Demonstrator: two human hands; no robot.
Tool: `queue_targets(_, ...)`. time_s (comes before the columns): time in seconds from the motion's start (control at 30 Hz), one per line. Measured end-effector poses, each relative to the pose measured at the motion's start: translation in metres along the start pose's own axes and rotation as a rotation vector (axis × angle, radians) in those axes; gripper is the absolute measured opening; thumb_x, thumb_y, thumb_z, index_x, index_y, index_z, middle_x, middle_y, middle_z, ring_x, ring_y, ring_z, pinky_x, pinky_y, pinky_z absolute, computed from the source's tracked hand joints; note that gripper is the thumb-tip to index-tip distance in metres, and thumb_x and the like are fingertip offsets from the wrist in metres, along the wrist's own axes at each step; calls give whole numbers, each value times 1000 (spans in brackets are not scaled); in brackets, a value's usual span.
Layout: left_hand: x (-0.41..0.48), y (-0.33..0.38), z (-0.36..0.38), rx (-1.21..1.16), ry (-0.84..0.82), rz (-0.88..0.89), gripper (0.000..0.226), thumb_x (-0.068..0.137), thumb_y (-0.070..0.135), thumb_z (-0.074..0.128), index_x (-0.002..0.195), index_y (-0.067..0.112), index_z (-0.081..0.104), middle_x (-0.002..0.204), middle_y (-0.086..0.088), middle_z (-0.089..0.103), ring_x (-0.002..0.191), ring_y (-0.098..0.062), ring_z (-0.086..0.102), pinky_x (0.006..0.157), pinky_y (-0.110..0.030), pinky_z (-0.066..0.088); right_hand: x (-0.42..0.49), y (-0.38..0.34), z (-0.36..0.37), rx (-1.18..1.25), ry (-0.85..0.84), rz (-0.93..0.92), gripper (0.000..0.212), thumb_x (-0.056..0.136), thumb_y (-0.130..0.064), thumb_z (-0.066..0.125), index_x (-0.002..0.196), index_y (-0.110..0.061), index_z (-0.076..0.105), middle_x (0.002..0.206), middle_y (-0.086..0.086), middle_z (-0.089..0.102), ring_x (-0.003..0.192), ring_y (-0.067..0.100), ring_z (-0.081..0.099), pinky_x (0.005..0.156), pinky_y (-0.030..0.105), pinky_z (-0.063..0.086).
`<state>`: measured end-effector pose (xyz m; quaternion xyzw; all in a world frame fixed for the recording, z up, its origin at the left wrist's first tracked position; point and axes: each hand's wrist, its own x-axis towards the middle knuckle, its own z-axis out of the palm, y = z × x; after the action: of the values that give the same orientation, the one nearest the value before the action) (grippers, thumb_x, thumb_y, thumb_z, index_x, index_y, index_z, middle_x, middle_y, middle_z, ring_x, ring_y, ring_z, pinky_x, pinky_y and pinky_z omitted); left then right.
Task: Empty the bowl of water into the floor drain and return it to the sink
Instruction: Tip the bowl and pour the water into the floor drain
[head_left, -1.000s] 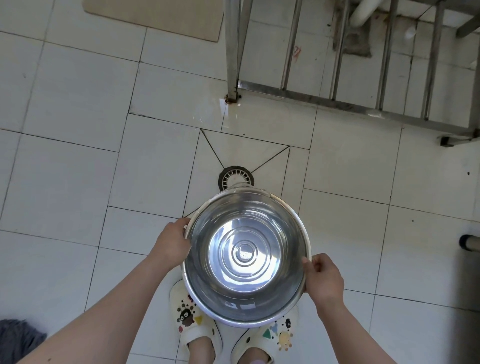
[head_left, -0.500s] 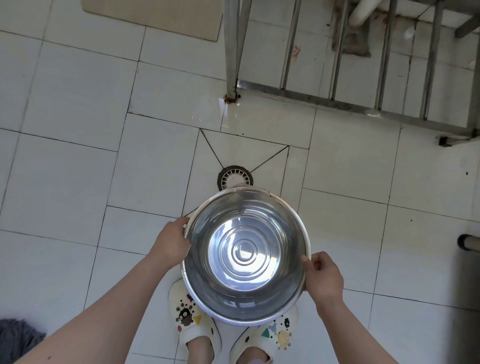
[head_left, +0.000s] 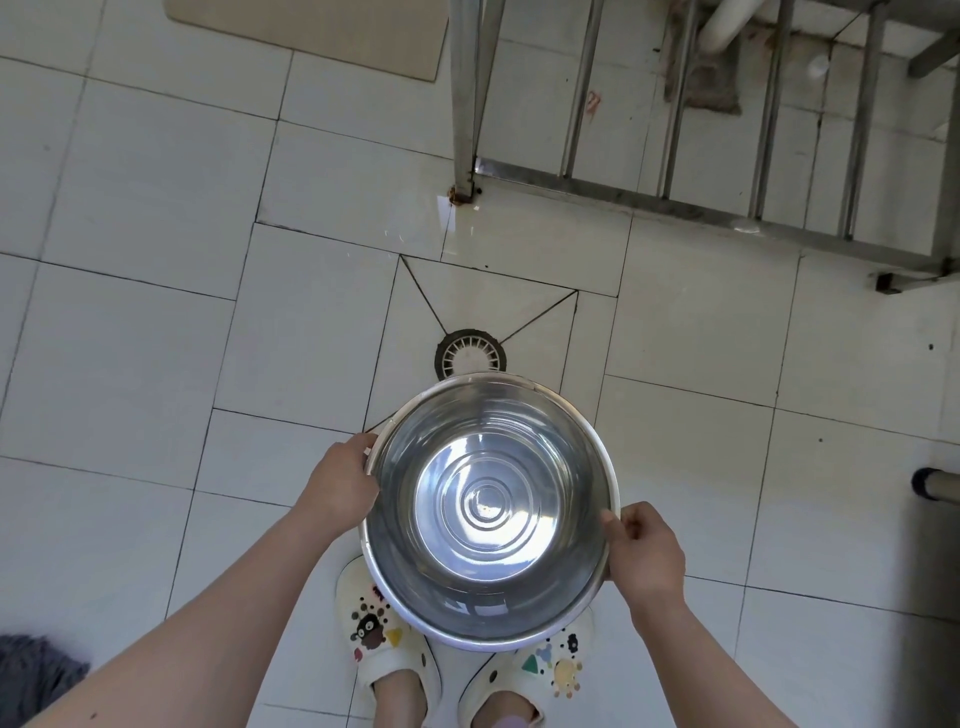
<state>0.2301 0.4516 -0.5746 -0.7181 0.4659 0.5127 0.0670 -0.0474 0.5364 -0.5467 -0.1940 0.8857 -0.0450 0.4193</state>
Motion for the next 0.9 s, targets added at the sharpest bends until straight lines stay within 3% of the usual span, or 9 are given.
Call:
queue_targets(0.1,-1,-1,0,5,0,-2,36,85,2,51,119,12,59,79,-5,64,69,-21,58,56,-23,44,-1,0,1,12,3,9,27,93,-24,57,84,2,55,84,23,66,83,44,65,81,50,56)
queue_targets(0.33,-1,-2,0,18,-7,-1,37,86,2,52,121,12,58,66,5,54,57,-10,51,51,-21,39,-3,-1,1,18,-8,22,27,93,-24,57,84,1,55,84,22,66,84,44,64,81,51,56)
queue_targets(0.53,1,-3,1,16,-7,-16,39,85,1,53,121,14,58,70,6,58,60,-7,55,50,-18,39,-5,-1,3,21,-13,30,27,93,-24,57,85,1,55,83,22,66,84,44,65,82,52,56)
queue_targets(0.73,4,-5,1,18,-10,-26,39,85,-1,52,122,14,58,82,-2,64,70,-18,60,53,-17,43,-4,-1,3,12,-16,24,27,94,-24,56,85,1,54,84,23,65,84,45,64,82,53,56)
queue_targets(0.9,5,-5,1,18,-11,-27,40,85,-2,52,121,13,58,77,0,61,66,-16,58,53,-19,42,-3,-2,4,16,-16,29,26,94,-24,57,84,0,54,85,23,66,85,45,64,81,54,56)
